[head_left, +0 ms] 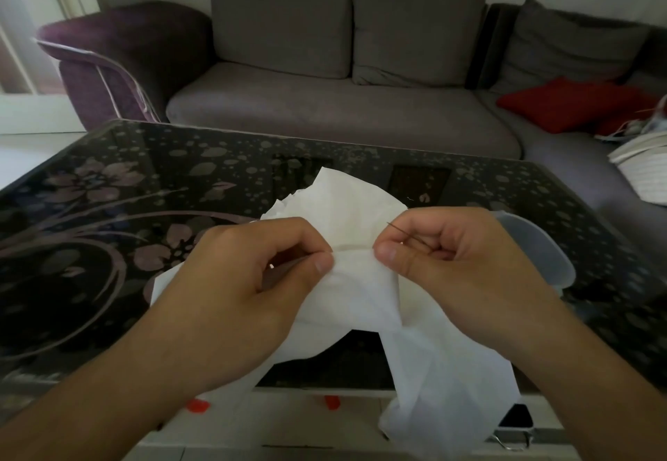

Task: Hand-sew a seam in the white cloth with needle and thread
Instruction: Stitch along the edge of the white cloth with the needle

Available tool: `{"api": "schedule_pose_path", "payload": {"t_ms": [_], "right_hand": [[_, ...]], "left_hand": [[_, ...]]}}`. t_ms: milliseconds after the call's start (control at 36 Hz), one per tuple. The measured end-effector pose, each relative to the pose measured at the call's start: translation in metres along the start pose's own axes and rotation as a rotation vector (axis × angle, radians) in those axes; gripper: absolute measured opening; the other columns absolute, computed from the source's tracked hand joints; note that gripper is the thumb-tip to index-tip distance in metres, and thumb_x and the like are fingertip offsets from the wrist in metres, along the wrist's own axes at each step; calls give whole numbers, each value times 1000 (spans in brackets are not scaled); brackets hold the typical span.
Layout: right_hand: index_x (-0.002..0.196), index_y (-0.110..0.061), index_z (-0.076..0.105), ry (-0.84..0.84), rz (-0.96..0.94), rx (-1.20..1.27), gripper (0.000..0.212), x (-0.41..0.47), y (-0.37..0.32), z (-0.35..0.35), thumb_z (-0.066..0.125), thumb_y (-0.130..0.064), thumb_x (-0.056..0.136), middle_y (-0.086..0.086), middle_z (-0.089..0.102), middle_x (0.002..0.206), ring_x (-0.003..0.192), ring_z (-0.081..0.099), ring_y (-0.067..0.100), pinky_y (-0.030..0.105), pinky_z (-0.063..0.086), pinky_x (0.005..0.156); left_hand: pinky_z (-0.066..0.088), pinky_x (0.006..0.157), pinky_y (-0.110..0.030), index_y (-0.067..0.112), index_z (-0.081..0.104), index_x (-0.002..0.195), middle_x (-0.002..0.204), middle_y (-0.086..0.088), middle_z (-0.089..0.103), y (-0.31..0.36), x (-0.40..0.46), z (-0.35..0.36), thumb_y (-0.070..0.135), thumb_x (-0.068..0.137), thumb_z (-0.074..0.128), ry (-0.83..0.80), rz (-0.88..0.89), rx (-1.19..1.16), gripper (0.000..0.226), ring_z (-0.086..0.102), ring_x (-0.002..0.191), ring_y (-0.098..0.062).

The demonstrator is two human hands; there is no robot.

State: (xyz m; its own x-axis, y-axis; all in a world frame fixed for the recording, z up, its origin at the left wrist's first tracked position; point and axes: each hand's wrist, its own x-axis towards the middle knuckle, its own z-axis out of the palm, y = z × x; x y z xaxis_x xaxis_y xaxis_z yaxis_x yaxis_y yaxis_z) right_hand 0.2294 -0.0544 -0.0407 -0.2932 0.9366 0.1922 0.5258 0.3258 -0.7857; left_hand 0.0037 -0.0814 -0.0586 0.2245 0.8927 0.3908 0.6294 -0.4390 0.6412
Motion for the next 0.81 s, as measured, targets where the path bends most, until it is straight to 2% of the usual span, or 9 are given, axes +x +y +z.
{"api": "schedule_pose_path", "payload": {"t_ms": [83, 194, 306, 361, 417, 500, 556, 667, 806], "right_hand": [[83, -34, 76, 37, 15, 7, 12, 0, 1, 1, 70, -33, 92, 2, 69, 70, 71, 65, 27, 35, 57, 67], [81, -32, 76, 69, 30, 16, 13, 1, 2, 1, 69, -32, 93, -4, 72, 73, 73, 68, 18, 27, 57, 66], [82, -32, 73, 49, 60, -8, 14, -1, 1, 5, 68, -31, 94, -16, 71, 78, 76, 67, 0, 10, 48, 62], [82, -31, 72, 27, 45, -36, 14, -2, 0, 9, 67, -31, 95, -15, 71, 78, 74, 66, 2, 12, 49, 64], [82, -32, 72, 0, 28, -76, 14, -3, 0, 11, 66, -34, 95, -15, 70, 79, 77, 67, 4, 15, 52, 66], [85, -33, 71, -60, 6, -114, 13, -3, 0, 13, 63, -38, 93, -11, 71, 80, 81, 69, 10, 28, 59, 71], [87, -34, 71, -83, -4, -135, 13, -3, 1, 14, 62, -37, 95, -12, 71, 81, 82, 69, 10, 31, 60, 71], [89, -33, 72, -80, 0, -139, 13, -3, 2, 15, 63, -33, 98, -13, 72, 83, 82, 70, 7, 30, 62, 73], [86, -31, 72, -85, 18, -156, 12, -3, 1, 12, 66, -34, 96, -15, 71, 80, 80, 69, 5, 25, 59, 72]], "left_hand": [[42, 78, -2, 39, 71, 83, 85, 29, 69, 0, 0, 0, 38, 92, 62, -14, -29, -21, 13, 65, 91, 3], [40, 75, -2, 37, 70, 82, 84, 27, 69, -1, 0, 1, 38, 92, 62, -26, -63, -30, 13, 65, 89, 2], [41, 73, -4, 35, 70, 79, 80, 25, 69, -3, 0, 0, 36, 93, 64, -68, -96, -21, 16, 64, 83, 2], [42, 71, -9, 34, 71, 80, 78, 22, 70, -6, 0, 2, 35, 94, 64, -131, -129, -28, 16, 64, 79, 0], [44, 73, -13, 38, 72, 91, 82, 21, 72, -9, 1, 4, 46, 93, 63, -204, -184, -103, 12, 66, 82, 0], [54, 91, -29, 50, 63, 115, 101, 20, 74, -8, 2, 10, 73, 78, 54, -292, -256, -248, 45, 69, 100, -3], [54, 96, -32, 47, 65, 118, 108, 17, 74, -4, 5, 15, 66, 82, 56, -316, -234, -347, 42, 68, 107, -5], [49, 73, -15, 36, 76, 96, 88, 15, 74, 0, 8, 23, 47, 93, 62, -235, -173, -308, 18, 67, 84, -3], [44, 65, -10, 36, 74, 84, 75, 19, 69, 1, 4, 26, 41, 94, 67, -197, -211, -283, 13, 62, 72, -2]]}}
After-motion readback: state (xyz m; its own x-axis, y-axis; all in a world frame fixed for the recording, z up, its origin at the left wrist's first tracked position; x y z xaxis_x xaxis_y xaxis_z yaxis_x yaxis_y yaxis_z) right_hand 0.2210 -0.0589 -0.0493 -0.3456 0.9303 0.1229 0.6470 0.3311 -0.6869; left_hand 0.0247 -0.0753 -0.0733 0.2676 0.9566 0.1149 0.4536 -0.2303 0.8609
